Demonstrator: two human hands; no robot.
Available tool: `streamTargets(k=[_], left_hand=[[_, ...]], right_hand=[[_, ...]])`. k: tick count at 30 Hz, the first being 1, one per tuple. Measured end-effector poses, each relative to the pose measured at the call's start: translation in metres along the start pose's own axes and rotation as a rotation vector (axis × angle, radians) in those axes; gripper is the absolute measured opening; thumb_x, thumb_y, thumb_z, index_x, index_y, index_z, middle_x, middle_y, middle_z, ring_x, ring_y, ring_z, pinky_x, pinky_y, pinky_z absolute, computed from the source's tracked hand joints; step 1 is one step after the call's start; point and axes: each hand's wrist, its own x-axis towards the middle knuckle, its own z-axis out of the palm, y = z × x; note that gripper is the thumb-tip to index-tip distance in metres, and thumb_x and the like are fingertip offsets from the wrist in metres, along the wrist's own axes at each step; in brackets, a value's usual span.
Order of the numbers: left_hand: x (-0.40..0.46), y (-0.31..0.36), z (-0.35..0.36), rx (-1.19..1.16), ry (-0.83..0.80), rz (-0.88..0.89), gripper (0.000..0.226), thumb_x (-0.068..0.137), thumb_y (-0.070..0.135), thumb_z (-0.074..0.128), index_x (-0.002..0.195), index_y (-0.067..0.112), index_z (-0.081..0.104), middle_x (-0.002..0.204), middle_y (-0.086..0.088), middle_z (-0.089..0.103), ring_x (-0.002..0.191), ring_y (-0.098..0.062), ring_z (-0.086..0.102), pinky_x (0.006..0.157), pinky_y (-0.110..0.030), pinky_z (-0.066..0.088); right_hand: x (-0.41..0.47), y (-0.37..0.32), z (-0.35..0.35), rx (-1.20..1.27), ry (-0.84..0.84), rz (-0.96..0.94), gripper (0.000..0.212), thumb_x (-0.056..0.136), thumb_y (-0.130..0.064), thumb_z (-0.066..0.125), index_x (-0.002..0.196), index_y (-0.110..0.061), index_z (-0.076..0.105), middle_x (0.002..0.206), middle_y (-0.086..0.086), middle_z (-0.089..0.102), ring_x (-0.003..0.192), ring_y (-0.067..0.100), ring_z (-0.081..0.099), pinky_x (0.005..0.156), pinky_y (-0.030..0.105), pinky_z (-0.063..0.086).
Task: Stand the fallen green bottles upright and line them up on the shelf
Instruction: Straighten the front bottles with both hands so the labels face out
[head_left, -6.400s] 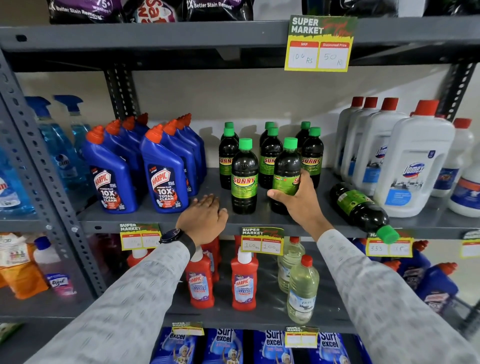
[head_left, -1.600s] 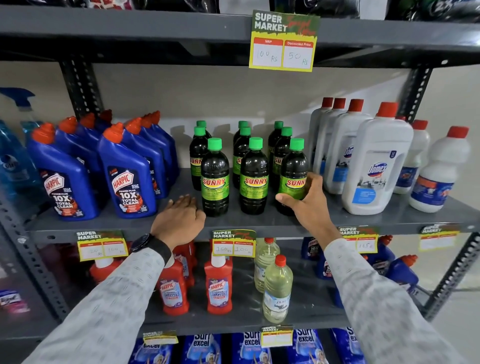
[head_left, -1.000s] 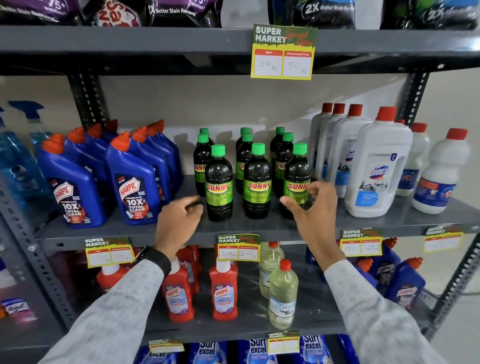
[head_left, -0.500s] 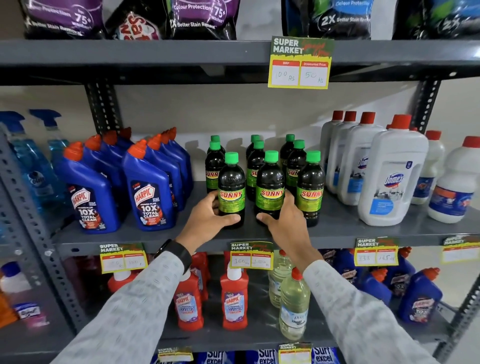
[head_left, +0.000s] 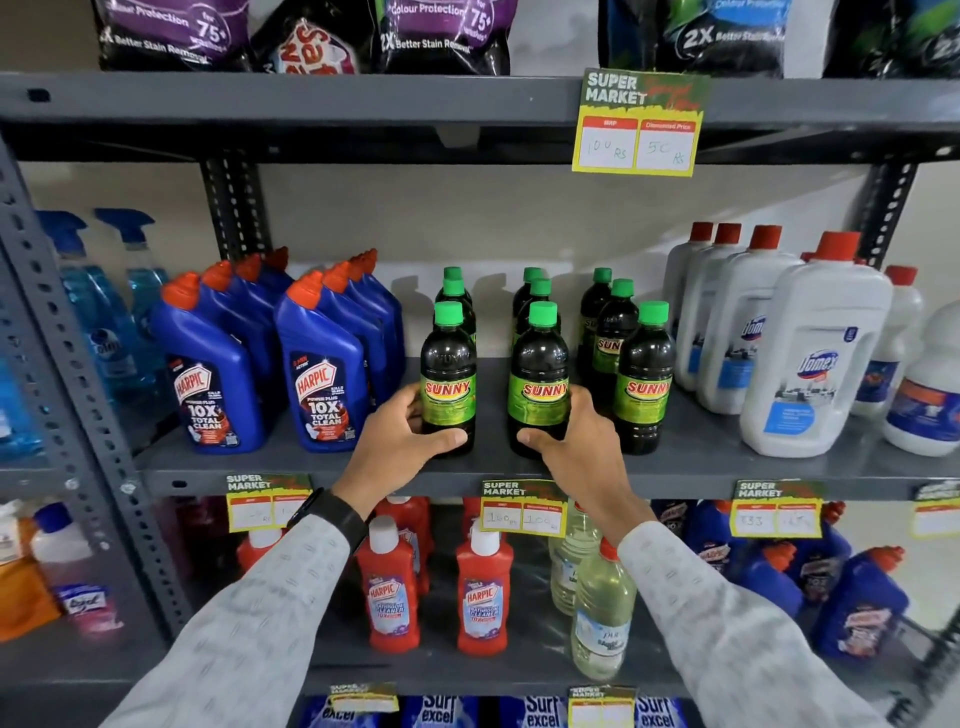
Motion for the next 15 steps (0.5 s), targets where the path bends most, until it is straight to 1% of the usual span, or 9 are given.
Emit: streamTargets(k=[2, 4, 5, 7, 9, 11, 13, 14, 15], left_hand=[[-0.002, 0.0, -0.001, -0.011, 0.011, 0.002, 0.087, 0.071, 0.037, 0.093, 0.147, 0.029, 0.051, 0.128, 0.016, 0.068, 0.113, 0.009, 0.064, 0.095, -0.013, 0.049], [-0.004, 0.001, -0.001, -0.02, 0.012, 0.006, 0.088, 0.073, 0.035, 0.092, 0.149, 0.028, 0.049, 0.129, 0.016, 0.066, 0.111, 0.014, 0.062, 0.089, -0.005, 0.048], [-0.005, 0.002, -0.001, -0.028, 0.012, 0.007, 0.089, 0.073, 0.034, 0.092, 0.15, 0.029, 0.048, 0.129, 0.017, 0.065, 0.111, 0.016, 0.061, 0.087, -0.004, 0.047], [-0.008, 0.001, 0.0, -0.061, 0.023, 0.001, 0.091, 0.073, 0.031, 0.093, 0.151, 0.03, 0.046, 0.129, 0.02, 0.064, 0.112, 0.014, 0.062, 0.086, -0.004, 0.048], [-0.01, 0.001, -0.001, -0.091, 0.034, -0.001, 0.093, 0.072, 0.027, 0.093, 0.151, 0.031, 0.045, 0.129, 0.022, 0.063, 0.112, 0.015, 0.062, 0.085, -0.004, 0.049], [-0.011, 0.001, -0.002, -0.097, 0.029, 0.002, 0.094, 0.073, 0.023, 0.093, 0.152, 0.03, 0.044, 0.13, 0.021, 0.063, 0.114, 0.014, 0.061, 0.087, -0.004, 0.049], [-0.012, 0.002, -0.002, -0.091, 0.024, 0.002, 0.094, 0.074, 0.02, 0.092, 0.153, 0.03, 0.042, 0.127, 0.024, 0.062, 0.112, 0.016, 0.06, 0.093, -0.008, 0.05], [-0.012, 0.002, -0.002, -0.088, 0.024, 0.002, 0.093, 0.075, 0.019, 0.091, 0.154, 0.03, 0.042, 0.124, 0.026, 0.06, 0.11, 0.018, 0.06, 0.093, -0.008, 0.05], [-0.012, 0.002, -0.002, -0.086, 0.024, 0.003, 0.093, 0.076, 0.018, 0.09, 0.154, 0.029, 0.041, 0.122, 0.028, 0.059, 0.107, 0.021, 0.059, 0.091, -0.006, 0.05]], right_hand=[[-0.002, -0.001, 0.001, -0.002, 0.005, -0.005, 0.072, 0.085, -0.038, 0.085, 0.14, -0.015, 0.046, 0.105, -0.011, 0.06, 0.095, 0.02, 0.067, 0.087, 0.045, 0.056], [-0.002, -0.001, 0.0, 0.003, 0.009, -0.009, 0.073, 0.084, -0.039, 0.085, 0.141, -0.017, 0.046, 0.104, -0.013, 0.06, 0.094, 0.018, 0.066, 0.087, 0.044, 0.057], [-0.002, -0.001, 0.0, 0.007, 0.009, -0.011, 0.075, 0.083, -0.04, 0.086, 0.142, -0.017, 0.045, 0.105, -0.014, 0.06, 0.095, 0.017, 0.066, 0.087, 0.042, 0.056], [-0.003, -0.001, -0.001, 0.025, 0.002, -0.01, 0.082, 0.08, -0.043, 0.087, 0.145, -0.02, 0.043, 0.107, -0.015, 0.06, 0.101, 0.015, 0.064, 0.088, 0.037, 0.054], [-0.003, 0.0, 0.0, 0.048, 0.002, -0.001, 0.09, 0.076, -0.044, 0.09, 0.148, -0.022, 0.041, 0.109, -0.017, 0.058, 0.101, 0.01, 0.06, 0.088, 0.031, 0.05], [-0.004, 0.001, 0.001, 0.053, 0.015, 0.001, 0.09, 0.075, -0.042, 0.091, 0.147, -0.022, 0.042, 0.108, -0.018, 0.057, 0.1, 0.008, 0.057, 0.086, 0.028, 0.047], [-0.003, 0.003, 0.001, 0.054, 0.024, 0.003, 0.086, 0.077, -0.039, 0.091, 0.146, -0.021, 0.044, 0.106, -0.019, 0.056, 0.099, 0.008, 0.056, 0.084, 0.027, 0.046], [-0.003, 0.003, 0.001, 0.054, 0.026, 0.004, 0.084, 0.078, -0.038, 0.09, 0.146, -0.02, 0.044, 0.105, -0.019, 0.055, 0.098, 0.008, 0.055, 0.084, 0.028, 0.045], [-0.003, 0.004, 0.001, 0.053, 0.028, 0.003, 0.083, 0.078, -0.038, 0.09, 0.146, -0.02, 0.045, 0.103, -0.019, 0.055, 0.098, 0.008, 0.056, 0.083, 0.028, 0.045]])
